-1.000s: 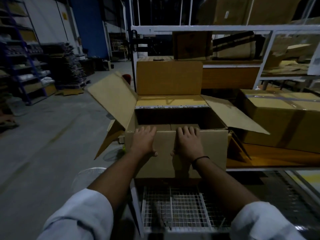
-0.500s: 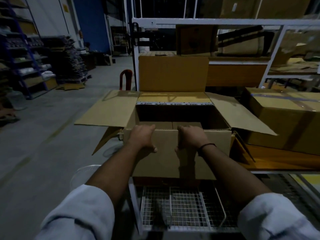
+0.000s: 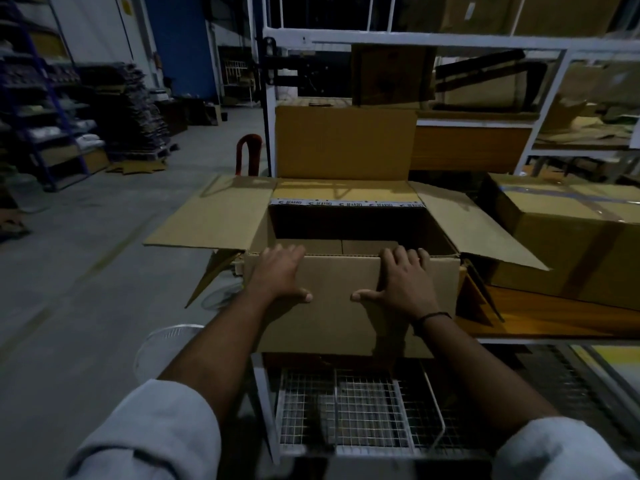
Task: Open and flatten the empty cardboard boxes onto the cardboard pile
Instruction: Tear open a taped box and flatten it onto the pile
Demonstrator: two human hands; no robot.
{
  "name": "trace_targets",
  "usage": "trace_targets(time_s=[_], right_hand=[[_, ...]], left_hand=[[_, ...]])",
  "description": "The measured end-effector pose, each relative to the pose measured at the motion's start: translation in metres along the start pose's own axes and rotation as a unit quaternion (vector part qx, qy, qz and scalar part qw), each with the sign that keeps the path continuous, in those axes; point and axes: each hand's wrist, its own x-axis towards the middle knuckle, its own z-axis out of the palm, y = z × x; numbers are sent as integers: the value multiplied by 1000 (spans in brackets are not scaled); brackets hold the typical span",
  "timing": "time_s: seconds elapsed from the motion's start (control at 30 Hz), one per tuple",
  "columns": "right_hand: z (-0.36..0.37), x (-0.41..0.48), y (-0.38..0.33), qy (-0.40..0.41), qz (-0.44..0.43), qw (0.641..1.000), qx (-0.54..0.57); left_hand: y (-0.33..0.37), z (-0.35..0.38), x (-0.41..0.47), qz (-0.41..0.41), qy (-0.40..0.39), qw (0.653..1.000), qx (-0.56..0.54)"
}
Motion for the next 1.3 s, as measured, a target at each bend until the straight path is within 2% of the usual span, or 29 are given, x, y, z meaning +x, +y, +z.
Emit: trace_targets(time_s=[0.2,0.37,0.57,0.67,0.77,0.87,1.07,1.3], right_hand=[[-1,3,-5,18,1,1000,-14],[-3,10,-3,3,-18,1000,-14],[-18,17,6,-38,-45,997,48],[-21,22,10,-67,-28,993,91],[-17,31,6,-30,33,986,162],[-15,44,-2,10,67,986,153],[1,46,-5,120,10,980,157],[0,79,6,98,72,975,186]], left_hand=[[0,4,4,-4,28,1000,-4],[2,4,6,-8,34,999,-8],[1,-2,1,-26,31,997,-63],[13,-4,2,-69,50,992,-89],[21,-3,16,-137,101,973,-157],[29,-2,33,-143,140,963,-182],[60,7,67,-114,164,968,-150],[82,-3,123,-119,129,975,-137]])
